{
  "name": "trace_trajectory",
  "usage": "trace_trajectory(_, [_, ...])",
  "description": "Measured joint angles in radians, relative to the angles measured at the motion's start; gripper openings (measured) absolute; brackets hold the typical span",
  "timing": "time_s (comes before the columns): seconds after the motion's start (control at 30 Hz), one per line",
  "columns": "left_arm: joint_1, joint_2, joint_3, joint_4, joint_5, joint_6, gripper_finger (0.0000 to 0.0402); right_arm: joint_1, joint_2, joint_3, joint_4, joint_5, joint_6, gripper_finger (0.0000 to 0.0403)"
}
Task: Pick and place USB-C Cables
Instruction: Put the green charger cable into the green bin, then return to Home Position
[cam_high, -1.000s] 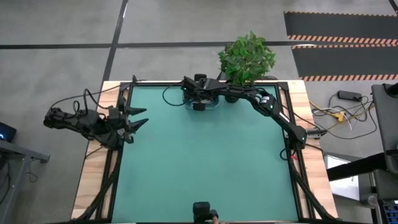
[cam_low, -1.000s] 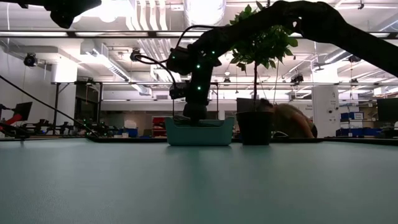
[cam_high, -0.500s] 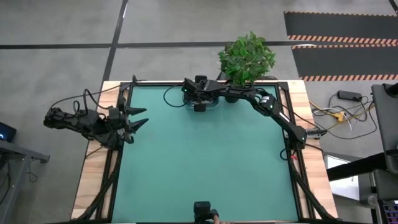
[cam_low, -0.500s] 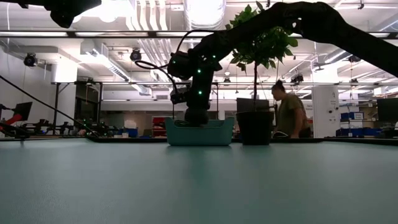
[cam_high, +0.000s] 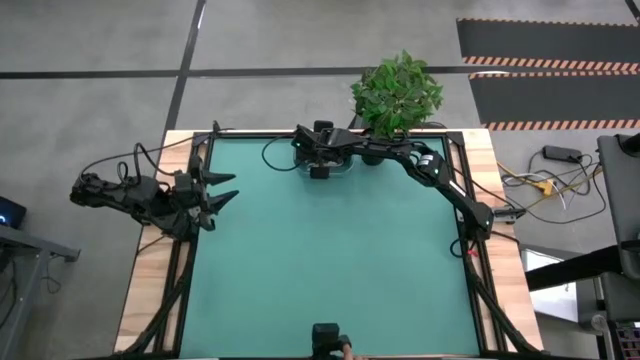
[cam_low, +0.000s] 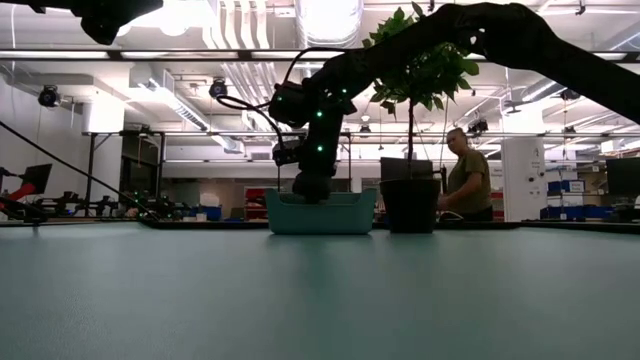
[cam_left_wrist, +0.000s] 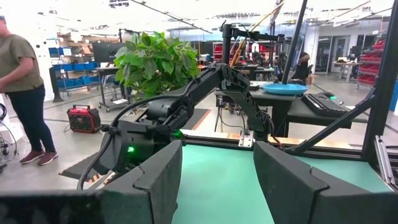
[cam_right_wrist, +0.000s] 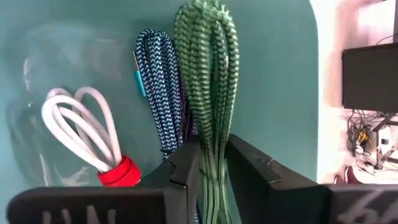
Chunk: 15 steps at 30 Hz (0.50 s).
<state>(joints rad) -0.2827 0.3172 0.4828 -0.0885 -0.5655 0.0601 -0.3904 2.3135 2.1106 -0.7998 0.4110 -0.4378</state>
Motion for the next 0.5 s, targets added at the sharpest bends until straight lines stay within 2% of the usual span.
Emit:
trace_trajectory(0.2, [0.0,0.0,0.0,0.001,0.0,0.0,0.0185,0.0,0.0,0.002,0.004,0.0,0.001,0.0095])
trace_trajectory(0.5, [0.0,0.0,0.0,0.001,0.0,0.0,0.0185,0.014,-0.01,0.034,0.0,0.0,0.028,0.0102])
